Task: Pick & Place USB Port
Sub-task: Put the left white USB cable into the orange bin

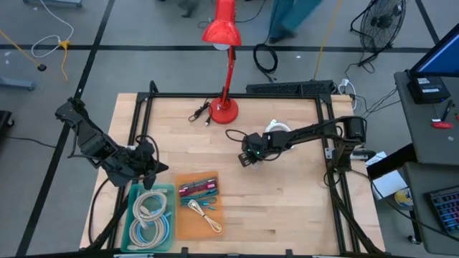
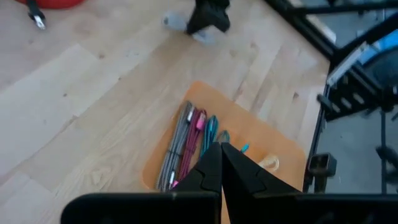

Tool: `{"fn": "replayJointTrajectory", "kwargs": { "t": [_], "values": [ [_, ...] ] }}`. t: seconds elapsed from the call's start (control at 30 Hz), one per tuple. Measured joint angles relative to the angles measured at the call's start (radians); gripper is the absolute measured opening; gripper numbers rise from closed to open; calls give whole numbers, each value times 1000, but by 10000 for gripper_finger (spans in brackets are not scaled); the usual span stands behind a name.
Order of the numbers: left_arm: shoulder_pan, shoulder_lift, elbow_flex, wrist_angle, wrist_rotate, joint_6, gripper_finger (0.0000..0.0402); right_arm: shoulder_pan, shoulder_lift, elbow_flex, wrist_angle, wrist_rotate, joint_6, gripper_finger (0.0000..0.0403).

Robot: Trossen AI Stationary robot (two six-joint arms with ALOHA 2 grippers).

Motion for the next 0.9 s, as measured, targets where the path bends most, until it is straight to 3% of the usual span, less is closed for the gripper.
{"fn": "replayJointTrajectory", "kwargs": {
  "t": [0.1, 0.23, 0.53, 0.6, 0.67, 0.73, 0.8, 0.9],
  "values": [
    [0, 0, 0, 2, -61, -22, 3, 17, -23, 22, 21, -10, -25, 17],
    [0, 0, 0, 2, -134, -61, 3, 45, -68, 82, 77, 6, -21, 14],
    [2, -11, -26, 76, -257, -19, 3, 160, -249, 324, 333, 213, -150, 11],
    [16, -28, -61, 223, -267, 92, 3, 189, -272, 382, 322, 263, -181, 10],
    [49, -47, -116, 470, -238, 274, 3, 219, -270, 442, 346, 290, -207, 10],
    [101, -55, -180, 781, -136, 480, 3, 249, -266, 480, 315, 306, -231, 10],
    [170, -51, -243, 1056, 28, 644, 3, 276, -260, 515, 326, 305, -244, 10],
    [276, -24, -268, 1208, 153, 695, 18, 304, -262, 528, 354, 310, -236, 10]
  ]
}}
